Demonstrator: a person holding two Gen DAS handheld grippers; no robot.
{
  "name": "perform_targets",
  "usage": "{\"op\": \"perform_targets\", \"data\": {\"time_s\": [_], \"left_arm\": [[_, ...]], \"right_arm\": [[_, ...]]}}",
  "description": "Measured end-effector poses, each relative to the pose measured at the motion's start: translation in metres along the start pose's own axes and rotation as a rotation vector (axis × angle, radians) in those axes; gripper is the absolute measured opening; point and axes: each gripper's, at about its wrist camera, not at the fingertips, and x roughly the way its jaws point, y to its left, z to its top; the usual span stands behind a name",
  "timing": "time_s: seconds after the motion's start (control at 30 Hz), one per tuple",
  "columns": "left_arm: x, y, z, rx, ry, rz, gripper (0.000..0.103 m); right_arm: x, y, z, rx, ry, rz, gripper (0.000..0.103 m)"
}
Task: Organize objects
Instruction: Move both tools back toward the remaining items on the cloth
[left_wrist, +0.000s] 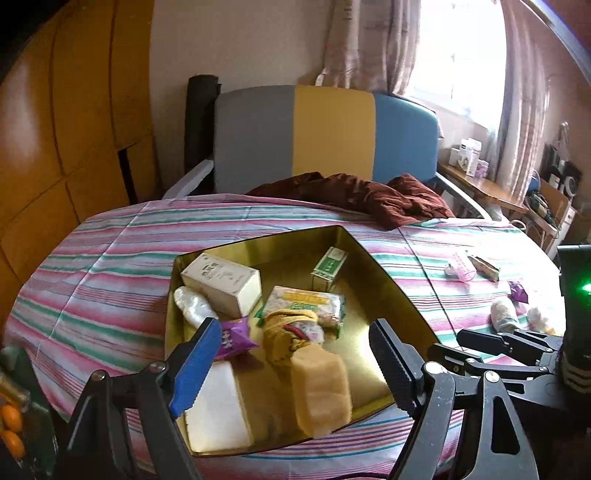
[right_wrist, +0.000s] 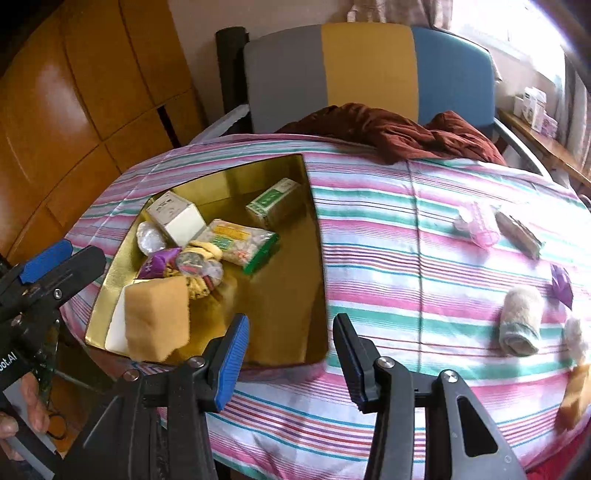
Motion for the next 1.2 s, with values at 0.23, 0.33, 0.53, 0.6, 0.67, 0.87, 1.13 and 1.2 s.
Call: {"op": "perform_targets", "data": {"time_s": [0.23,0.33,0.53,0.6,0.67,0.87,1.13,1.2], "left_arm": [[0.002,-0.022,0.006,0.054,0.001,-0.05,0.083],[0.003,-0.033,0.007,0.077,0.003,-0.079,0.083],[0.007,-0.054,0.008,0.117,0.016,-0.14,0.085],[0.009,-0.06,0.007,0.131,0.024,-0.156,0.085],[0.011,-0.067,0.005,0.145,0.034,-0.173,0.085],[0.017,-0.085,0.005,0.18,0.049,-0.21,0.085],[0.027,-0.113,0.014,0.213,0.073,-0.275,0.087],[0.03,-0.122,0.016,0.226,0.079,-0.293,0.087]], "right_arm": [[-0.008,-0.029,-0.007,0.045,0.018,-0.059,0.048],[-0.009,-0.042,-0.011,0.069,0.037,-0.084,0.048],[-0.016,-0.079,-0.022,0.126,0.077,-0.144,0.048],[-0.023,-0.096,-0.025,0.144,0.096,-0.174,0.048],[-0.033,-0.117,-0.029,0.166,0.111,-0.209,0.048],[-0.069,-0.192,-0.042,0.273,0.158,-0.363,0.048],[-0.083,-0.278,-0.058,0.423,0.286,-0.509,0.05],[-0.08,-0.288,-0.059,0.449,0.307,-0.507,0.051]]}}
